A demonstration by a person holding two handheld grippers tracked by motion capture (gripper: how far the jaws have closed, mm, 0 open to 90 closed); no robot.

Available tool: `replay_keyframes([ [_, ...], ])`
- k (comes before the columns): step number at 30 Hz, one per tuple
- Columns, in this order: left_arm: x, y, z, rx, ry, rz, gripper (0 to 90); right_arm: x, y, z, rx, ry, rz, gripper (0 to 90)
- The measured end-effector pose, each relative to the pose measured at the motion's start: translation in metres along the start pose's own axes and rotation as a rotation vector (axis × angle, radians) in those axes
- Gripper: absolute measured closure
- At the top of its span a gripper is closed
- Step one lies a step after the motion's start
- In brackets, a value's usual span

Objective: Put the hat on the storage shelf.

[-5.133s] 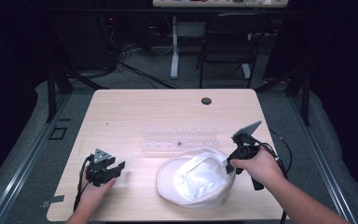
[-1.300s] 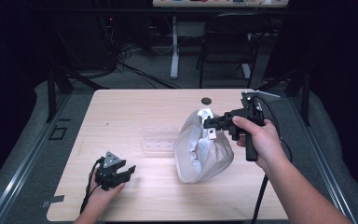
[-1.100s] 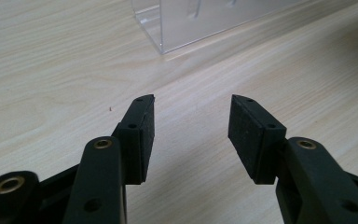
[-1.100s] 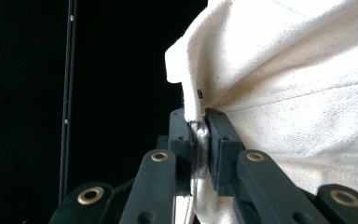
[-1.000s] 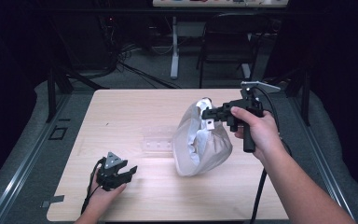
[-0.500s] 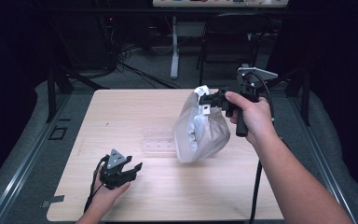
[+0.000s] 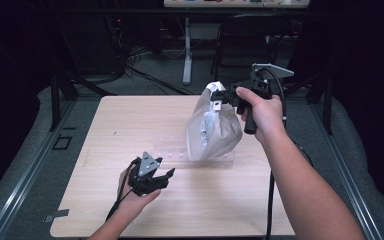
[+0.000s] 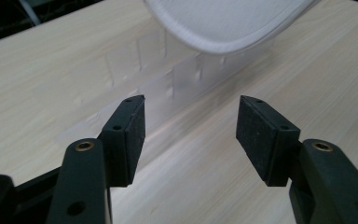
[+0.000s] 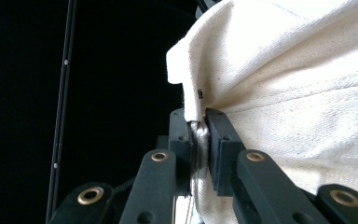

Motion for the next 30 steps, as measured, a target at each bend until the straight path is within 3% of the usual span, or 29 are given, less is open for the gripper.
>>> replay_keyframes([
  [6,-0.022,-0.018,0.024,0.008,0.026,0.07,39.7,-0.006,0.001,0.006,-0.004,-0.017,0.011,81.7],
  [10,-0.032,-0.026,0.035,-0.024,0.036,0.097,41.9,-0.007,0.002,0.009,-0.008,-0.021,0.012,81.7],
  [21,-0.041,-0.02,0.055,-0.121,0.085,0.073,59.4,-0.008,0.005,0.009,-0.016,-0.027,0.01,81.7],
  [30,-0.041,-0.014,0.054,-0.108,0.084,0.07,75.0,-0.007,0.006,0.012,-0.008,-0.027,0.007,81.6],
])
Point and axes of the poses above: each handheld gripper's, and its own axes: z roughly forward along the jaws, x roughly out of its underside, y roughly to its left, the point moved 3 cm from there along z, roughly forward along the jaws, and after that the axes turned 6 degrees about x, right-handed, at the moved point
